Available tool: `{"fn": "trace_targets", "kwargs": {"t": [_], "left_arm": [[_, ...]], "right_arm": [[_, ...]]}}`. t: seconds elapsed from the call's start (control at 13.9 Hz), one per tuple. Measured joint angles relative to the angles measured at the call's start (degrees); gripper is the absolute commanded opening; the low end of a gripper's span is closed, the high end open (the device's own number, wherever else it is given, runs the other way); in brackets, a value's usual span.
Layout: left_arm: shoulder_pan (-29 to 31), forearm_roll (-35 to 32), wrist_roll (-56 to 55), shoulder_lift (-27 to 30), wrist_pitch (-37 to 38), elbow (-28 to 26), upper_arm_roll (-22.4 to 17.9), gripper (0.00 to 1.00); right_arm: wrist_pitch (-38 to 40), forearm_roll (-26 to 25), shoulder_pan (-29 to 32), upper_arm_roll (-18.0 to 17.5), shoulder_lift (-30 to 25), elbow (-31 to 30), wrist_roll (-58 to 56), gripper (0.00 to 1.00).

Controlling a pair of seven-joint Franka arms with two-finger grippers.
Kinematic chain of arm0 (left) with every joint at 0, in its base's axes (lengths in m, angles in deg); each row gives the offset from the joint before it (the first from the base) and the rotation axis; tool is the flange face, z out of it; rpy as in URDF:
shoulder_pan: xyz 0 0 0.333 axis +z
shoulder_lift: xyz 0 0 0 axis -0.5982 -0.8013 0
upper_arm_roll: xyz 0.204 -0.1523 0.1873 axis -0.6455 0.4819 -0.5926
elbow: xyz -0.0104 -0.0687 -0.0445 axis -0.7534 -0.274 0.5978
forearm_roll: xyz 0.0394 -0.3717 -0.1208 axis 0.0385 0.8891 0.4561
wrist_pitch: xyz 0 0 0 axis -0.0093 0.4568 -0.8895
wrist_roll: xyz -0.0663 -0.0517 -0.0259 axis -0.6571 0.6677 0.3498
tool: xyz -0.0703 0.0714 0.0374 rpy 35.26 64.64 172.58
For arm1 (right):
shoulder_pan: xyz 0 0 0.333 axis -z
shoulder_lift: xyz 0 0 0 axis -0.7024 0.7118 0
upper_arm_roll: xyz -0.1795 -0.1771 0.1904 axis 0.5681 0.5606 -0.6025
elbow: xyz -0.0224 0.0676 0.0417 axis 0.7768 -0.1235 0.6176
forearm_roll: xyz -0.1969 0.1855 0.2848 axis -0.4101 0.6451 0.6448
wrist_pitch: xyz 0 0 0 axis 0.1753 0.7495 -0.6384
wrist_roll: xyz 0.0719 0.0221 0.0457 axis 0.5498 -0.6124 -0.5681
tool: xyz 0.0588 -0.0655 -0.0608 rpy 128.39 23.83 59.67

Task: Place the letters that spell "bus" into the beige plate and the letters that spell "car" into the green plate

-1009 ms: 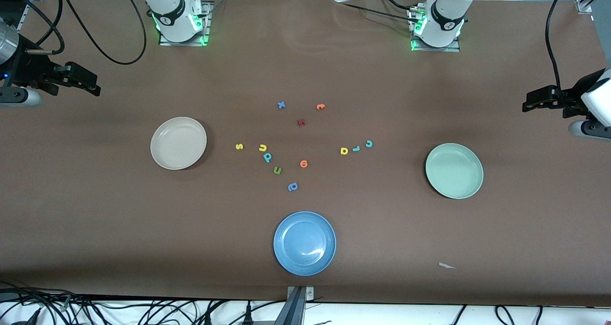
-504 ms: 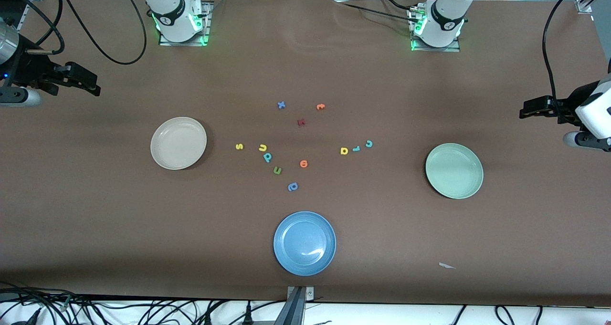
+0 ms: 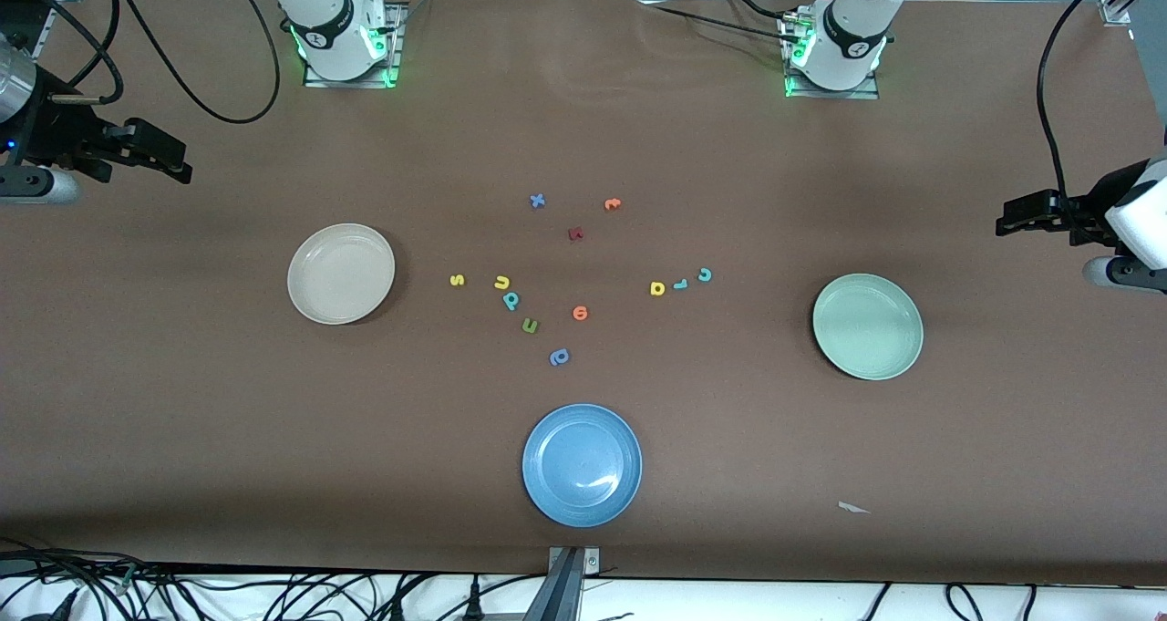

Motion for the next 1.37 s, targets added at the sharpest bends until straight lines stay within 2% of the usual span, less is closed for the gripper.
{"fn": "trace_targets", "kwargs": {"t": [1.01,1.37], "left_arm": [[-0.16,0.00,-0.30,-0.48,-1.02,-0.48,0.61,1.00],[-4.33,2.97,-8.80,-1.77,-1.07,-2.48,0.88,1.00]], "right_arm": [[0.10,0.00,0.00,-0.01,0.00,0.02,0.00,1.00],[0.14,0.00,-0.01,-0.02,0.00,0.05,0.00,1.00]]}}
